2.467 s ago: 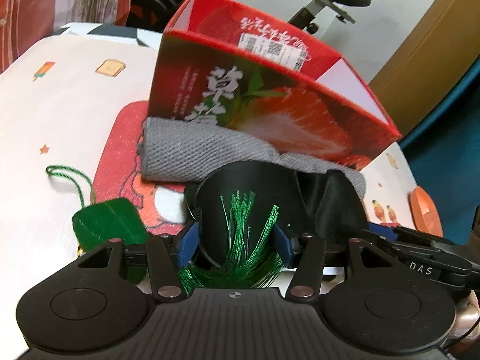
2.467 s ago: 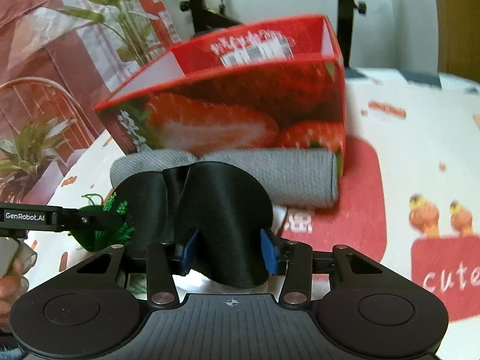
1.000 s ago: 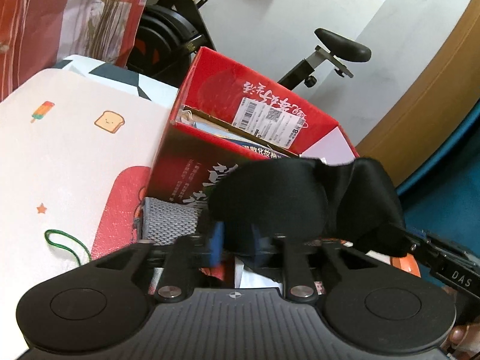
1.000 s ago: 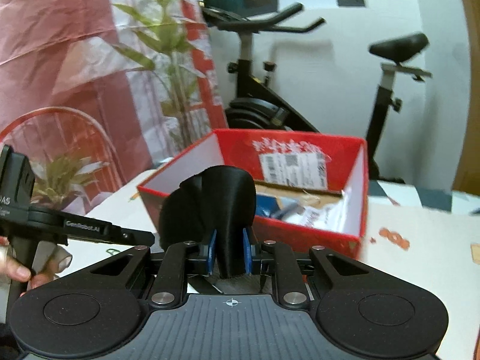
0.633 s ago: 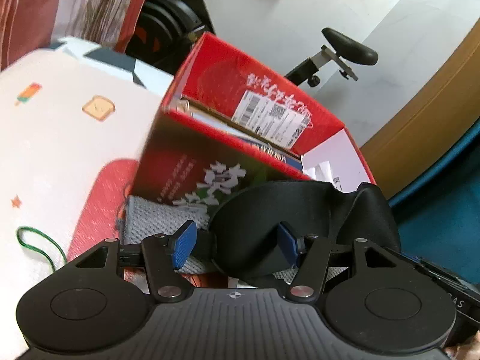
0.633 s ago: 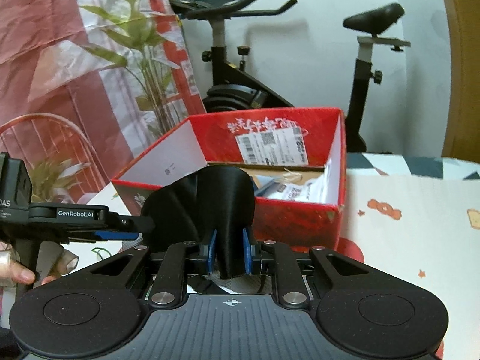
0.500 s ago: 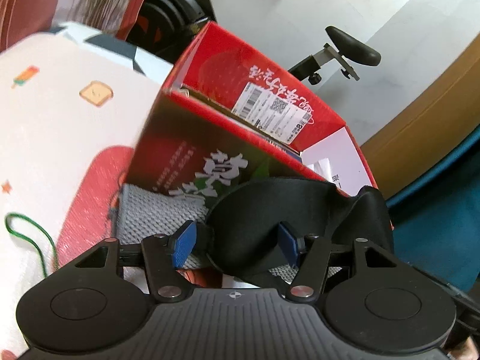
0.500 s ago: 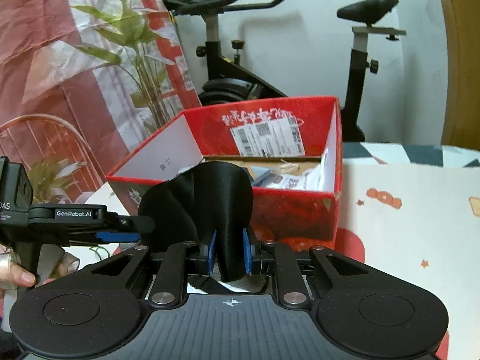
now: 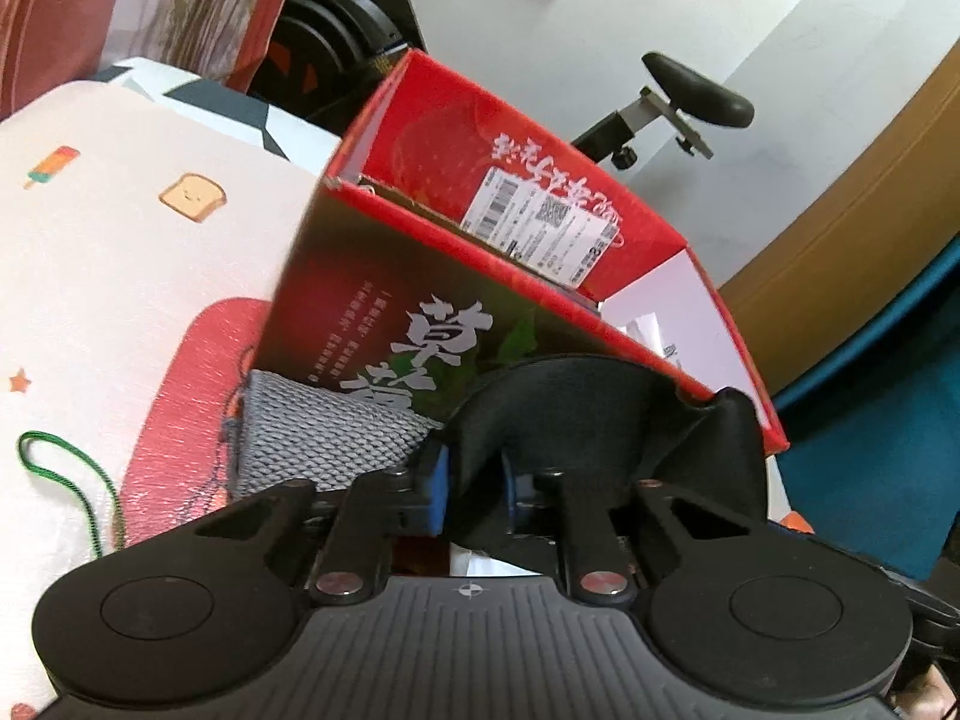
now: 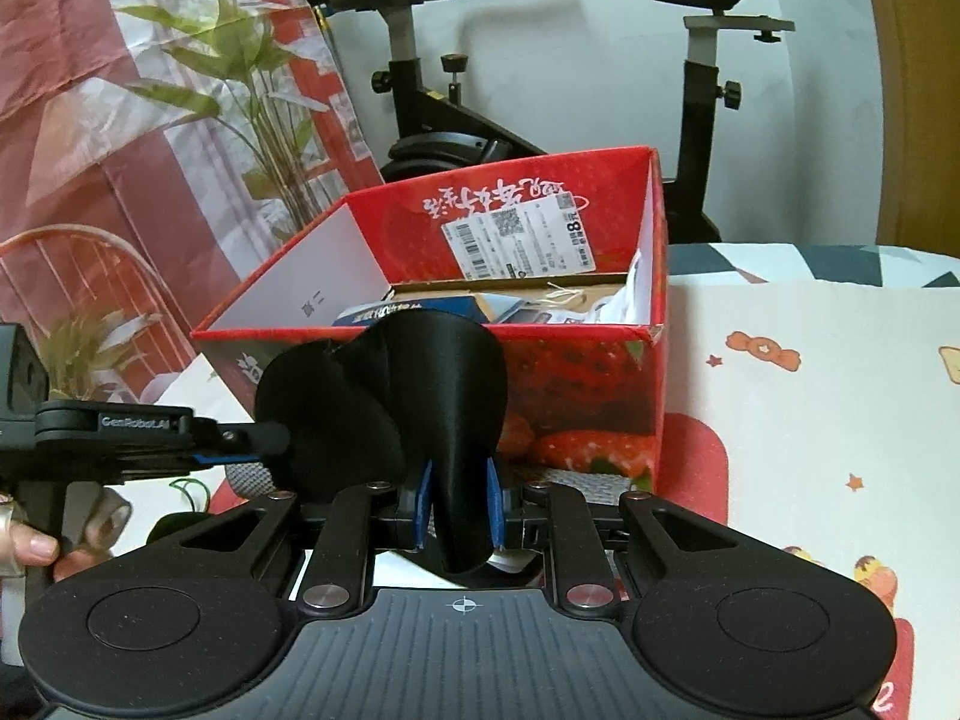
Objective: Organize soft objects
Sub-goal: 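Lower the eye mask into the red box and open the right tool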
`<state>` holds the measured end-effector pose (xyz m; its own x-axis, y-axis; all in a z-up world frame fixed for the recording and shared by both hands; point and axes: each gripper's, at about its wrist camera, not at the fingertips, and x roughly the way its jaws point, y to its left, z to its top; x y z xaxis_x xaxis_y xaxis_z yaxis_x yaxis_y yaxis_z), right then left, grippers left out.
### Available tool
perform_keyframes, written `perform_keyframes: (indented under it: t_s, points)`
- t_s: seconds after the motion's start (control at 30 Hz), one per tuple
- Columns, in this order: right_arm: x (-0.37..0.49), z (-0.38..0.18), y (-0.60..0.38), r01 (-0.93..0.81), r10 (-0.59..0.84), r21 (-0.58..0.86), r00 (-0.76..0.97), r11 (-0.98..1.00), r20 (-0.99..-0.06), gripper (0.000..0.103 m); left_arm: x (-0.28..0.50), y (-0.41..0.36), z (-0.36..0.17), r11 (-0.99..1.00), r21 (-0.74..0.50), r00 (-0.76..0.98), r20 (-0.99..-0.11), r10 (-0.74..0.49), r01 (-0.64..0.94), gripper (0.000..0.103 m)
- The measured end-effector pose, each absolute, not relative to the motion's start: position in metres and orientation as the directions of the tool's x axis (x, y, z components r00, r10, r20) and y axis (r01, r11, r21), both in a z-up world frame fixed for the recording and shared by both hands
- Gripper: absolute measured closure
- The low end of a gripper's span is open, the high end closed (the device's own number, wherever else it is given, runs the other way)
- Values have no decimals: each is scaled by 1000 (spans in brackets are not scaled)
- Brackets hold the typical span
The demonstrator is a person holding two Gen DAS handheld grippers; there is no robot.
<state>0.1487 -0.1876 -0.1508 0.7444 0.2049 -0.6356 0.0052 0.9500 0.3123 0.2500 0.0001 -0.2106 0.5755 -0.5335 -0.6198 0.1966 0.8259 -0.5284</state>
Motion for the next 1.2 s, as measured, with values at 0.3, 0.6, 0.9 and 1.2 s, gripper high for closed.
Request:
perform_keyframes:
  t_s: [0.3,0.6,0.9,1.2]
  points:
    - [143,-128,-182,-32,209,296,781,955,-589,86,228,12,-174,805,-536,632,-538,-558,254,91]
    - [146,-73,-180,-93,200,233,847,968,-493,86,220,11,-110,780,-505,702,-398,-591,370,91]
    - [186,-22,-185,-120,161,125,899,985,-407,85,248,2,-67,777,-476,747,-311,-587,412,91]
    - [261,-27,-194,-97,103,36,884,995,-456,86,310,-10,-65,805,-443,730,-381,-567,395,91]
